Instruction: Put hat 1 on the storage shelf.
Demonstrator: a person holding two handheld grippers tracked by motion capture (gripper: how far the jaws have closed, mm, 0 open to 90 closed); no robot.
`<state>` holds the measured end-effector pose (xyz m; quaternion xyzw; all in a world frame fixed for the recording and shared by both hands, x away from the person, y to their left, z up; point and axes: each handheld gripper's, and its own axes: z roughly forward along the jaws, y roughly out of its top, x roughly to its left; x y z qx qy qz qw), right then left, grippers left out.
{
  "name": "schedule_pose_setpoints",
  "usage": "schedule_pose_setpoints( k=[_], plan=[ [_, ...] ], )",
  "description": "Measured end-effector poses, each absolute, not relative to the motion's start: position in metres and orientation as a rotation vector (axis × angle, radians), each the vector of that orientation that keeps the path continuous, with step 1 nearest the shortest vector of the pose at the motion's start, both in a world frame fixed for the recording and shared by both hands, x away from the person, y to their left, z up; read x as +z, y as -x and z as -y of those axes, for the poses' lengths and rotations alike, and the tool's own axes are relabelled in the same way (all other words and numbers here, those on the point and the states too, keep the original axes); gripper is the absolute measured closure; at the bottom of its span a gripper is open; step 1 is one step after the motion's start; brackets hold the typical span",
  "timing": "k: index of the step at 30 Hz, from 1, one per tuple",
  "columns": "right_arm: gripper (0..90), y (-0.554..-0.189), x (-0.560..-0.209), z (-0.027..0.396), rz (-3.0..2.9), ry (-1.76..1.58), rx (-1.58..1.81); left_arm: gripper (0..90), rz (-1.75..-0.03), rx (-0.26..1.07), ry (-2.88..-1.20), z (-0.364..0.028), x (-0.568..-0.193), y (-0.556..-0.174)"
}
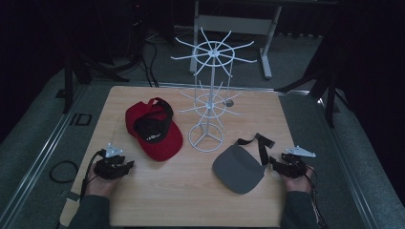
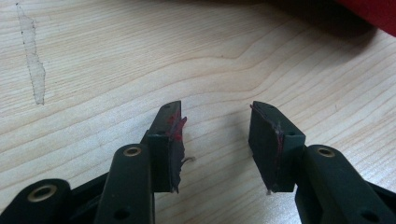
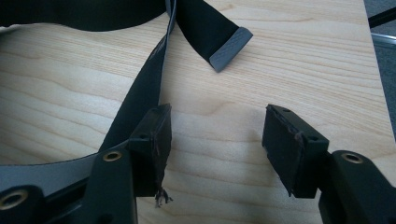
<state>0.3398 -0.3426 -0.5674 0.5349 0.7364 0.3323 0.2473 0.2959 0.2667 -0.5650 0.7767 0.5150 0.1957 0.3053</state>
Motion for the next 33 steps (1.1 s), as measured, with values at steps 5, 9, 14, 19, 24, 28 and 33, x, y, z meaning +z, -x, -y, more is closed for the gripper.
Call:
schedule_pose_setpoints(
  k=[5,9,14,19,24,28,33],
  plan=[
    [41.6,-0.340,-0.567,0.342,-2.012,-1.455,0.908,55.3,-1.369,0.523,-2.052,-0.265,-0.565,-0.296],
    [41.1,-0.340,-0.567,0.342,-2.017,-1.452,0.910,54.9,-1.374,0.512,-2.060,-0.264,-0.564,-0.297],
    [40.5,-0.341,-0.567,0.342,-2.022,-1.449,0.911,55.0,-1.336,0.418,-2.050,-0.256,-0.551,-0.295],
    [40.4,-0.341,-0.567,0.342,-2.022,-1.448,0.911,49.8,-1.308,0.398,-2.006,-0.256,-0.538,-0.293],
    [40.3,-0.341,-0.567,0.342,-2.021,-1.450,0.910,45.4,-1.293,0.376,-1.978,-0.256,-0.531,-0.294],
    [40.1,-0.341,-0.567,0.342,-2.020,-1.451,0.910,38.6,-1.288,0.326,-1.940,-0.254,-0.527,-0.298],
    [40.0,-0.341,-0.567,0.342,-2.020,-1.451,0.910,35.2,-1.302,0.317,-1.921,-0.249,-0.523,-0.302]
  ],
)
